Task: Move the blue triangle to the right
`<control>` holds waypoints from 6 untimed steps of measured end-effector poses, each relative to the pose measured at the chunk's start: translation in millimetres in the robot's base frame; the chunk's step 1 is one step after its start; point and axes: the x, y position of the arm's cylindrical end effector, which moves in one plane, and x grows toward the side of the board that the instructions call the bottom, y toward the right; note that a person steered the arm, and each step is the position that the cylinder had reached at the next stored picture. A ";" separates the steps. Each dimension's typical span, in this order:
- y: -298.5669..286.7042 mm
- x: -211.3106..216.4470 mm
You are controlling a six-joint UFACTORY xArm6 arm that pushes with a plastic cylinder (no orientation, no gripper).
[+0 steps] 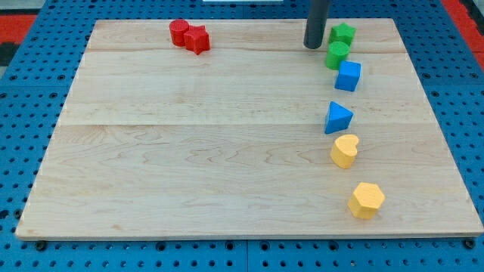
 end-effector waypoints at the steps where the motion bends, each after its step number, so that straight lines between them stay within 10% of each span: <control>1: -13.9 10.7; 6: -30.6 176.3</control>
